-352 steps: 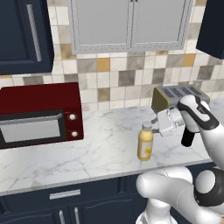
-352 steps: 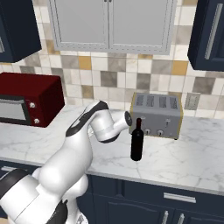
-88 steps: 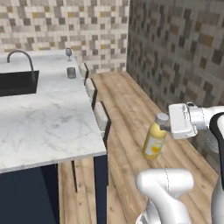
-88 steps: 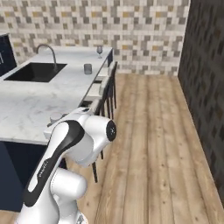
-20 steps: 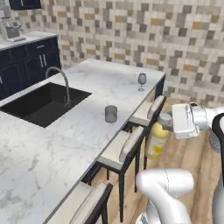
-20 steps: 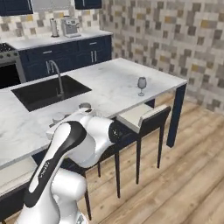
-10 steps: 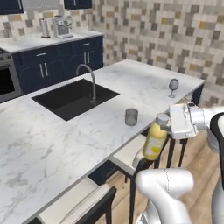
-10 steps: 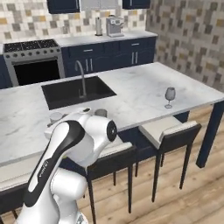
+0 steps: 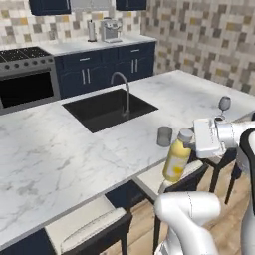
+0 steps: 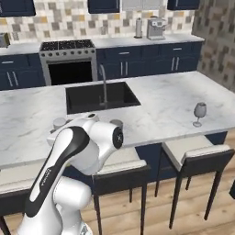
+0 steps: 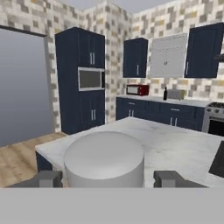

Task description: There is a wine glass and glass cup on the dining counter. Place the wine bottle next to the wine glass and the juice bottle next to the glass cup.

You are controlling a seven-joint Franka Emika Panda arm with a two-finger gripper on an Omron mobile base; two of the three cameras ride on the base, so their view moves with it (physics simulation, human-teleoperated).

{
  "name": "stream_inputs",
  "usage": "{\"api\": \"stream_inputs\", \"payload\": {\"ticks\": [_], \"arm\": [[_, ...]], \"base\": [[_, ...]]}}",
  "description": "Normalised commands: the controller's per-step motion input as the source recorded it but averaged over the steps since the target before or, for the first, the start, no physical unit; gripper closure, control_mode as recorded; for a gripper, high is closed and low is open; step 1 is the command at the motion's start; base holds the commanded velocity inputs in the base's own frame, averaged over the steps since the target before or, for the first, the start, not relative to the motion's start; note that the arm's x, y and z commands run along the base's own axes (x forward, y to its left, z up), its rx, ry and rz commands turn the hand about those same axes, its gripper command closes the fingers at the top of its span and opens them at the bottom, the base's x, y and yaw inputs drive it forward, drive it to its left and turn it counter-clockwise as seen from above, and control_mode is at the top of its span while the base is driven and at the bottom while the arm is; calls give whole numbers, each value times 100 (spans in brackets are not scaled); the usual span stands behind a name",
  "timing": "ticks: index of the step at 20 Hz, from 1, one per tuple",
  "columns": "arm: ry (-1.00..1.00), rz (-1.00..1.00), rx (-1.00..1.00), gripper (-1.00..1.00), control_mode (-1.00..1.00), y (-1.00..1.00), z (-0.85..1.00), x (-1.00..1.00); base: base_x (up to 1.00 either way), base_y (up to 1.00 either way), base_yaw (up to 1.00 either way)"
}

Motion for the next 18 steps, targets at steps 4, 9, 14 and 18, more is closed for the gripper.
{"api": "stream_inputs", "payload": {"ticks": [4,9,14,18], "arm": [[0,0,0,100,100,0,0,0],[0,0,0,100,100,0,0,0],[0,0,0,100,100,0,0,0],[0,0,0,100,100,0,0,0]], "base": [[14,-40,47],[12,-63,16],[5,-64,15],[12,-45,7]]}}
